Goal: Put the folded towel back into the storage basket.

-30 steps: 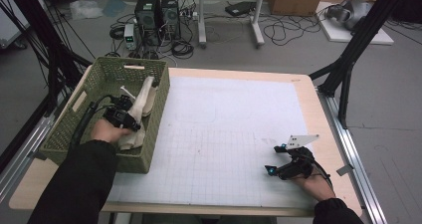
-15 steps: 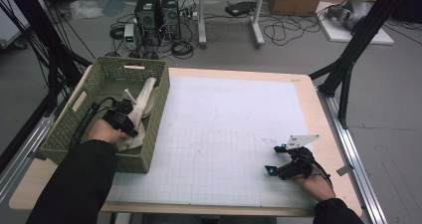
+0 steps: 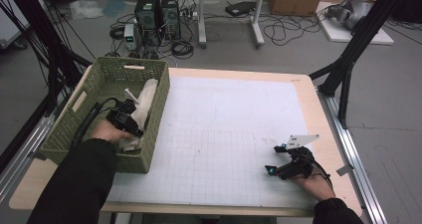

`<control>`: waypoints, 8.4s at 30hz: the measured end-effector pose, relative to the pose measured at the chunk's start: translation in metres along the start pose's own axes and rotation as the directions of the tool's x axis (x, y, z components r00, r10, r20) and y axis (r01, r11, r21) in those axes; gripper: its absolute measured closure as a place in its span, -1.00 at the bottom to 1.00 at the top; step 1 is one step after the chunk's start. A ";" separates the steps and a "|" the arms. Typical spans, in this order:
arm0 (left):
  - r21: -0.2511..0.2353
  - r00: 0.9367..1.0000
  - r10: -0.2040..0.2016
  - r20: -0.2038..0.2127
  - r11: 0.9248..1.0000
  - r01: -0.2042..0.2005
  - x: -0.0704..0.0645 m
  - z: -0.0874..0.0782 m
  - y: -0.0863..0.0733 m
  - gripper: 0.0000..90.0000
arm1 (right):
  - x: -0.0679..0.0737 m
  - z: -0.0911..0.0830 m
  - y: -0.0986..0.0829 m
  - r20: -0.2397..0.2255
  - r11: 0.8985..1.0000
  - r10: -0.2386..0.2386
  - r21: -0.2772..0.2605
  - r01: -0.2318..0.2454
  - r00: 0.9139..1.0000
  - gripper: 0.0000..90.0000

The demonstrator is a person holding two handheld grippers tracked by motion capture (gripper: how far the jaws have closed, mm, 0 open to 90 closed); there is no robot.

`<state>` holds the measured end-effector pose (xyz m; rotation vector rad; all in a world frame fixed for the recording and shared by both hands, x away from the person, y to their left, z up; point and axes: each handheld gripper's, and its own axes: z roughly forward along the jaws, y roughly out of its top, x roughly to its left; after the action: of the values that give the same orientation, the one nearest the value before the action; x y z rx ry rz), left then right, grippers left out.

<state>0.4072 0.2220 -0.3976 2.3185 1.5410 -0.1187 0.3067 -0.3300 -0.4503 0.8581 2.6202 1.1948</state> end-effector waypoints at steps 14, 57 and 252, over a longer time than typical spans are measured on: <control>-0.084 0.999 -0.037 -0.012 0.996 0.036 0.002 -0.018 0.001 0.45 | 0.000 0.000 0.000 0.000 1.000 -0.001 0.003 0.001 1.000 -0.74; -0.195 0.992 -0.051 -0.118 0.981 0.028 -0.002 -0.022 0.016 0.50 | 0.000 0.001 0.002 -0.008 1.000 -0.002 0.008 0.002 1.000 -0.74; -0.553 0.781 0.189 0.596 0.802 0.228 -0.027 -0.070 -0.013 -0.25 | 0.006 -0.017 0.015 0.007 0.995 -0.005 -0.097 0.006 1.000 -0.74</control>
<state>0.3762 0.2262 -0.3280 1.5171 1.0407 -0.3232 0.3025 -0.3296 -0.4275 0.8352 2.5342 1.3036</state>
